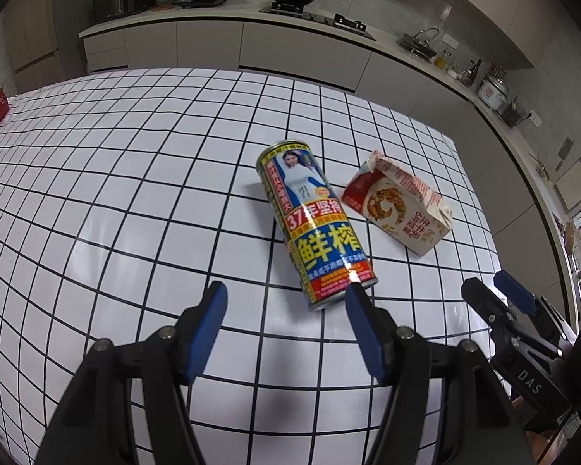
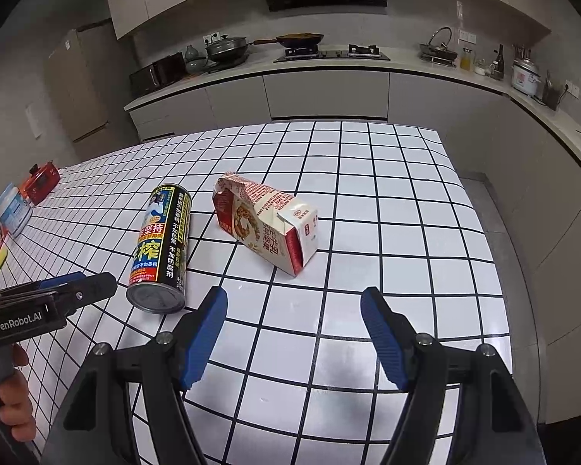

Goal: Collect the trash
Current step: 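Grasp the tall drink can with the left gripper while the right grasps the milk carton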

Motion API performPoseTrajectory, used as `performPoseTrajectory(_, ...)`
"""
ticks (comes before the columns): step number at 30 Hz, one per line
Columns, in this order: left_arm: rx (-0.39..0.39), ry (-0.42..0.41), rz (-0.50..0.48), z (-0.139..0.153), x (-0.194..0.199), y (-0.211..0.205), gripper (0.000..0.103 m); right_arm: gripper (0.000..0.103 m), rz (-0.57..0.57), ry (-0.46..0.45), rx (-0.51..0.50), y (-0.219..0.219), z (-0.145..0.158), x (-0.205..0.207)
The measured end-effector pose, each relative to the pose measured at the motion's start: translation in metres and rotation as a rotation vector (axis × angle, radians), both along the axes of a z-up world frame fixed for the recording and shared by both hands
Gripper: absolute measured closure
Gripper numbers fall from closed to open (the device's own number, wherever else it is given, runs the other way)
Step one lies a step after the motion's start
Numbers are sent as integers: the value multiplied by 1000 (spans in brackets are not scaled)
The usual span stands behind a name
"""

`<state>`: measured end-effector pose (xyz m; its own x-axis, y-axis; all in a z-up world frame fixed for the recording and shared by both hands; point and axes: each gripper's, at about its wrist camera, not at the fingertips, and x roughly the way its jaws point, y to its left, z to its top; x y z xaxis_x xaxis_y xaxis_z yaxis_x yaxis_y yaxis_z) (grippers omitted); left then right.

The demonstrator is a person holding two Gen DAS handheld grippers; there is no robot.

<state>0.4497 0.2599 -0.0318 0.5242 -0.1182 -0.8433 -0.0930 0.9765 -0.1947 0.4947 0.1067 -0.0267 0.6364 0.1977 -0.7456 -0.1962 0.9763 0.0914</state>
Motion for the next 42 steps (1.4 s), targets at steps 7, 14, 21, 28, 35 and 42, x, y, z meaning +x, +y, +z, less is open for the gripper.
performPoseTrajectory(7, -4, 6, -15, -1, 3, -6, 38, 30, -12, -4, -5, -3, 1, -2)
performPoseTrajectory(14, 2, 10, -24, -3, 9, -12, 38, 30, -30, -7, -12, -7, 1, 1)
performPoseTrajectory(21, 16, 6, -39, -4, 17, -19, 38, 30, -46, -11, -25, -11, 0, 7)
performPoseTrajectory(28, 18, 11, -41, -6, 30, -24, 38, 30, -74, -28, -47, -15, 3, 11)
performPoseTrajectory(35, 48, 31, -41, -13, 44, -26, 38, 29, -76, -28, -55, -14, 2, 20)
performPoseTrajectory(42, 8, 50, -46, -21, 54, -20, 37, 28, -20, -28, -79, 1, 0, 35)
